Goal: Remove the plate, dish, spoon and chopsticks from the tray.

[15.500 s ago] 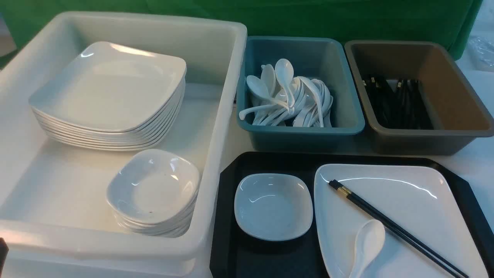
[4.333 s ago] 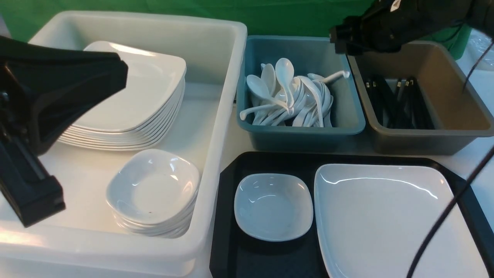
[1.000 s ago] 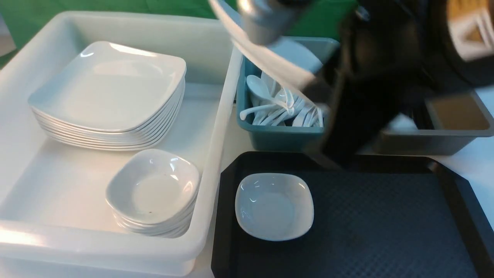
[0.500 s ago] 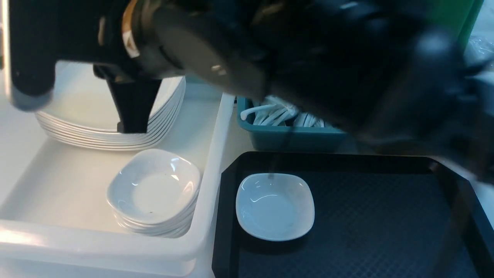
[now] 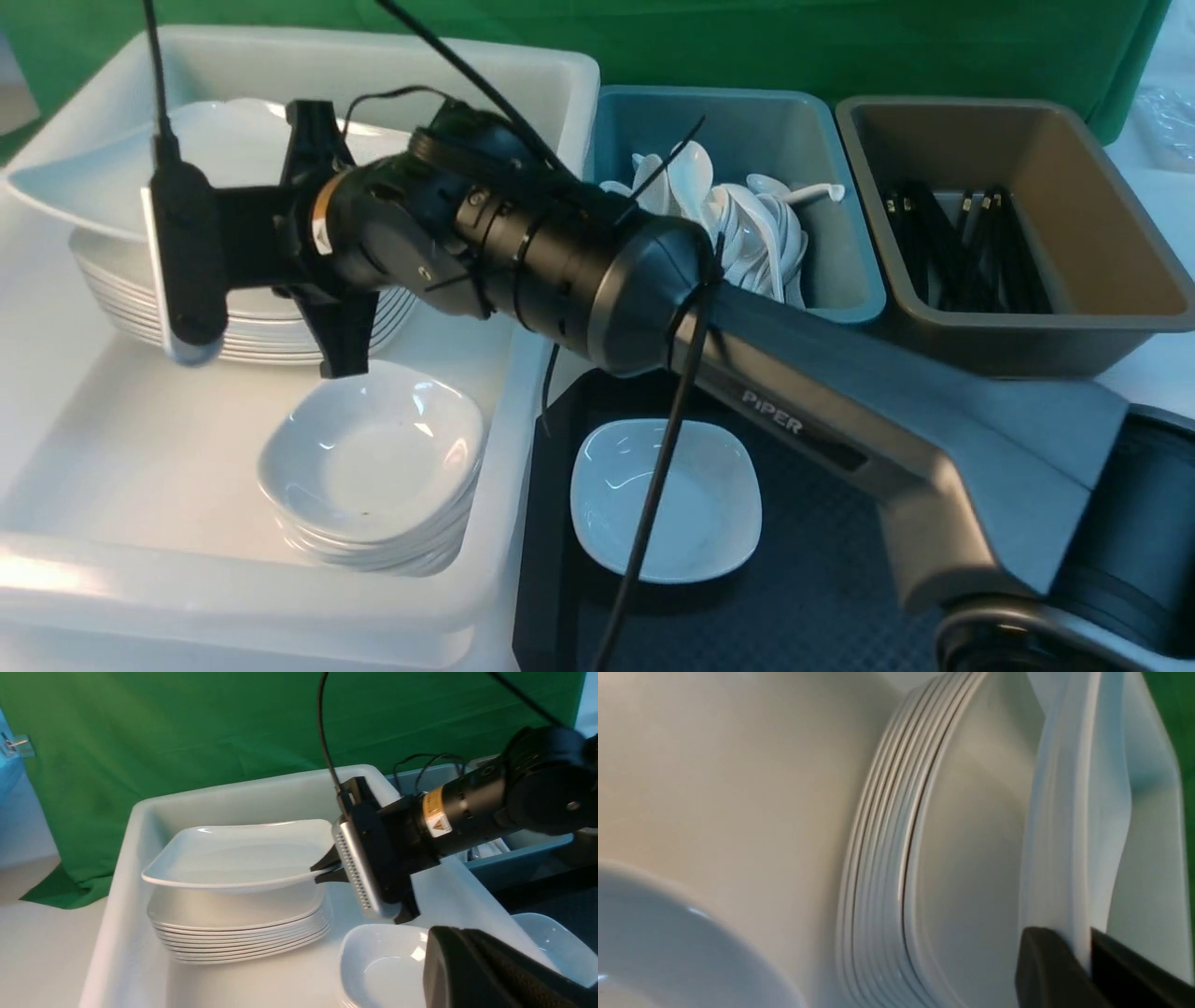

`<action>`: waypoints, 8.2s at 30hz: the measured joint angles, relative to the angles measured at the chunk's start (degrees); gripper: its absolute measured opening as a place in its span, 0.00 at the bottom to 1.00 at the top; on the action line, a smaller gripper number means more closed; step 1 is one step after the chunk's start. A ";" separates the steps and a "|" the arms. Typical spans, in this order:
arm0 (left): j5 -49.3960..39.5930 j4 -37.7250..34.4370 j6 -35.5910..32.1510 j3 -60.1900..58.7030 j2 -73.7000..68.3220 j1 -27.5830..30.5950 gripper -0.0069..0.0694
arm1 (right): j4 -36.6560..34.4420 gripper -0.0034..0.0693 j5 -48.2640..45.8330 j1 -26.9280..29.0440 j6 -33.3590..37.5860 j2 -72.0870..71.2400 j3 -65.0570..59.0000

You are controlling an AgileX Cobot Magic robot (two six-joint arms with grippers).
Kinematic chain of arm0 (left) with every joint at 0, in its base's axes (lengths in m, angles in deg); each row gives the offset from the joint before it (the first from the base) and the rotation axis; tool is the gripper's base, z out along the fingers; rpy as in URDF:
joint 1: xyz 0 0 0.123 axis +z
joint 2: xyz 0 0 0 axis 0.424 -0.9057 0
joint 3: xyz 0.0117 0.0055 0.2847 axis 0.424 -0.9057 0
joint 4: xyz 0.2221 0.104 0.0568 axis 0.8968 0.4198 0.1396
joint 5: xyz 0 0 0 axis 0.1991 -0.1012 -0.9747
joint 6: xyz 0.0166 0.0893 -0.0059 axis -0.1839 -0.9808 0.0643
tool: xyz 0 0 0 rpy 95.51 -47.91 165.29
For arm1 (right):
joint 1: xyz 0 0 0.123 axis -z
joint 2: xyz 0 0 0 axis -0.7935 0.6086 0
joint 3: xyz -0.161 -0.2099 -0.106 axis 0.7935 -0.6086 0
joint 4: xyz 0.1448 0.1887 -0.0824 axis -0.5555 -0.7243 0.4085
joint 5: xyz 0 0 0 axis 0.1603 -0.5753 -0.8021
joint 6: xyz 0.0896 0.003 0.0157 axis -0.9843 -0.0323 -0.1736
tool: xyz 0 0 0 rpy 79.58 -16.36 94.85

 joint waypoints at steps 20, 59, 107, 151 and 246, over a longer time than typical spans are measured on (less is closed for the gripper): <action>-1.69 -8.86 -2.74 0.00 0.00 0.00 0.10 | 0.86 0.75 6.92 0.38 -15.00 3.14 0.53; 9.49 -9.64 -16.61 9.04 -62.68 -26.90 0.10 | 1.49 0.08 -42.07 5.85 -63.54 -81.12 -61.92; 10.65 -2.93 -4.87 33.08 -98.68 -31.36 0.14 | -0.86 0.11 -41.86 5.85 -70.06 -109.06 -73.76; 24.08 7.03 -29.93 -2.21 -67.52 -8.50 0.43 | -2.33 0.13 -28.78 5.85 -66.43 -102.87 -74.89; 47.18 -21.26 -22.42 -34.26 -3.92 -8.55 0.10 | -6.46 0.11 10.64 53.36 -57.02 -135.20 -130.39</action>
